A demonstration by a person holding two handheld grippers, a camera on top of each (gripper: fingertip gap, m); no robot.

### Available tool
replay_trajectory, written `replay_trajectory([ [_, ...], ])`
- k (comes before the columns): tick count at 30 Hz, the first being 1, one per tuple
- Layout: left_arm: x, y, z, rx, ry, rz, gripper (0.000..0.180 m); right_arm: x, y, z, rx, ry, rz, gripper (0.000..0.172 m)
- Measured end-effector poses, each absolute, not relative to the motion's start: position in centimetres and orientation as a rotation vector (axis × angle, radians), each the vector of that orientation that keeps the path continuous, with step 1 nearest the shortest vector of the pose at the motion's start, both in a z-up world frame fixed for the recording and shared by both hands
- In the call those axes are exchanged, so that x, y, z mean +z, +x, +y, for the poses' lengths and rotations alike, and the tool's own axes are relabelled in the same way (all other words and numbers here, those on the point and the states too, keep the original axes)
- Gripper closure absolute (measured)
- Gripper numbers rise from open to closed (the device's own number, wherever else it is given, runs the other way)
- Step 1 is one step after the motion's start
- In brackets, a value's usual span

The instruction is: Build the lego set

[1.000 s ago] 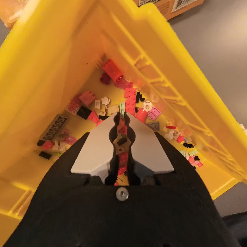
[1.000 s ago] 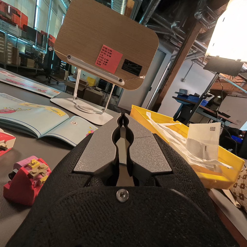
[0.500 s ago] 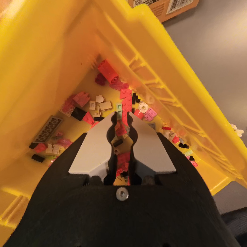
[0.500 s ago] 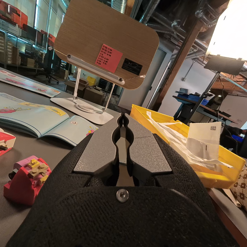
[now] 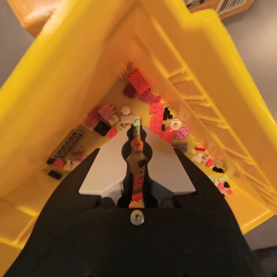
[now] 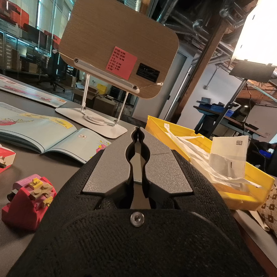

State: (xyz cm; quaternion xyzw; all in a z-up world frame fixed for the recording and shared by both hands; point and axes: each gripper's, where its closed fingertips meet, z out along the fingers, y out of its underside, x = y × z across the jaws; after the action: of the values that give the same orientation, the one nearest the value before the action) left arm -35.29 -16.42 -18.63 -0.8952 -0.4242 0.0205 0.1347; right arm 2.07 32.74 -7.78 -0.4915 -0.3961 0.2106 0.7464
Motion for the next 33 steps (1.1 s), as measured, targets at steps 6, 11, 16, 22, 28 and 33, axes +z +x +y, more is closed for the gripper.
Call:
replay_trajectory([
  [6, -6.9, -31.1, -11.4, 0.161, -2.206, -0.843, 0.174, -7.7, 2.1, 32.7, 0.462, -1.070, -0.867, 0.172],
  [11, -4.2, -16.7, -6.2, -0.019, -2.212, -0.378, 0.173, -7.7, 2.0, 32.6, 0.458, -1.064, -0.870, 0.172],
  [16, -12.1, -7.0, -4.3, -0.255, -2.390, -0.185, 0.173, -7.7, 2.1, 32.6, 0.453, -1.064, -0.871, 0.172],
  [22, -16.5, -4.9, -3.7, -0.409, -2.402, -0.289, 0.173, -7.8, 2.0, 32.5, 0.448, -1.063, -0.879, 0.172],
  [28, -18.2, -5.2, -3.9, -0.325, -2.499, -0.301, 0.173, -7.8, 2.0, 32.6, 0.446, -1.065, -0.879, 0.172],
  [33, -18.4, -5.2, -4.3, -0.157, -2.564, -0.217, 0.152, -7.8, 1.9, 32.5, 0.445, -1.063, -0.883, 0.172],
])
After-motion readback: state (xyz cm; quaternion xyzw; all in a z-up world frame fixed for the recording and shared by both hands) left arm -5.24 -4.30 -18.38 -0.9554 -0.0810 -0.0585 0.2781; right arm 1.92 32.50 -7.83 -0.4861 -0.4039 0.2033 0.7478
